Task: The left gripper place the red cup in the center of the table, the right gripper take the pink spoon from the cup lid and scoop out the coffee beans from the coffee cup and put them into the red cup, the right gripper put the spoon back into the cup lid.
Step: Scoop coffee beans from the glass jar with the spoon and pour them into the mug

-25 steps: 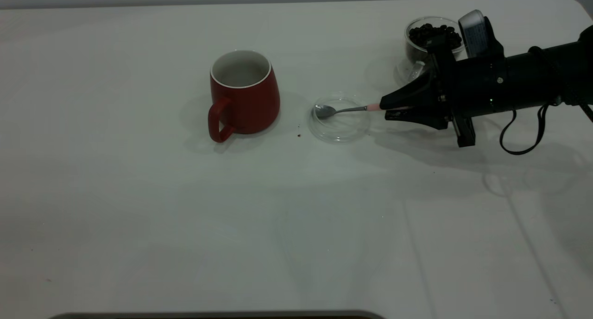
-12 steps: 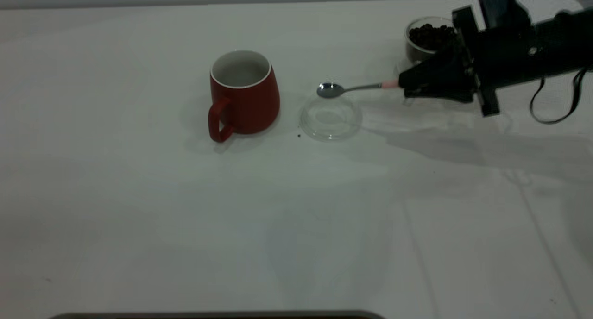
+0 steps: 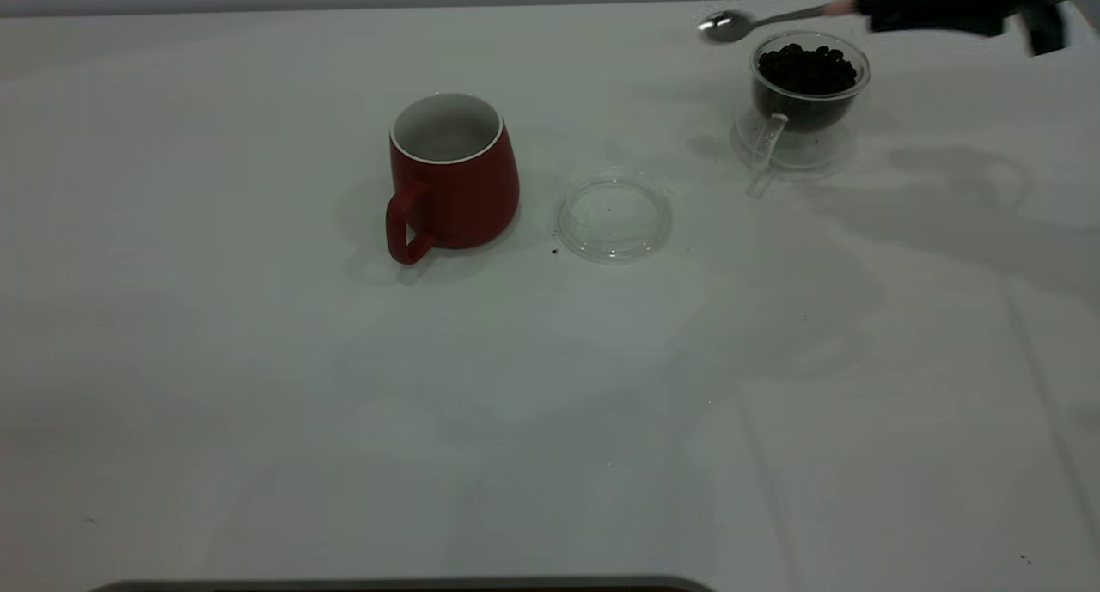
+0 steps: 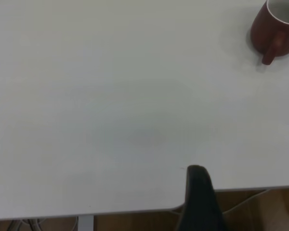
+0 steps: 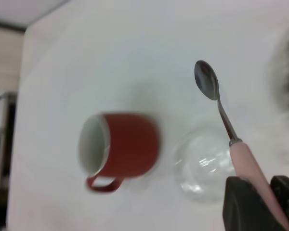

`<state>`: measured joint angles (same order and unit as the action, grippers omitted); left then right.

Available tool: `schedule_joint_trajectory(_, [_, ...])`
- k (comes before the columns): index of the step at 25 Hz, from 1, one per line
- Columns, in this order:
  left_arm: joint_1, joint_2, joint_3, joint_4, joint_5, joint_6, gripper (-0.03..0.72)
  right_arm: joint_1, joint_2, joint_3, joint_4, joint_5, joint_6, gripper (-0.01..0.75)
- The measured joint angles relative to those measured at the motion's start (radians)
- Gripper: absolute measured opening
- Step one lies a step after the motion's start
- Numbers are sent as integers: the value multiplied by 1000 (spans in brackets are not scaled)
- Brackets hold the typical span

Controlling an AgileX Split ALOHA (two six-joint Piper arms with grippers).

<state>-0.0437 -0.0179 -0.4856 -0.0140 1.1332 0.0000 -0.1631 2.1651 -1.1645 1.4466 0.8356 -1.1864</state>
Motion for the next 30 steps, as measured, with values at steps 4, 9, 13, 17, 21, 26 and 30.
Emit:
schedule_joint_trajectory(4, [0, 0, 0, 0, 0, 0, 569, -48, 0, -43, -79, -61, 73, 102])
schedule_joint_trajectory(9, [0, 0, 0, 0, 0, 0, 569, -54, 12, -88, -207, -156, 212, 102])
schedule_joint_trajectory(13, [0, 0, 0, 0, 0, 0, 569, -54, 49, -128, -254, -166, 265, 102])
schedule_joint_trajectory(17, [0, 0, 0, 0, 0, 6, 569, -54, 90, -151, -259, -150, 277, 102])
schedule_joint_trajectory(21, [0, 0, 0, 0, 0, 9, 569, -54, 115, -156, -237, -119, 278, 102])
schedule_joint_trajectory(26, [0, 0, 0, 0, 0, 8, 569, -54, 147, -156, -177, -72, 257, 102])
schedule_joint_trajectory(30, [0, 0, 0, 0, 0, 8, 569, -62, 167, -156, -112, -29, 225, 102])
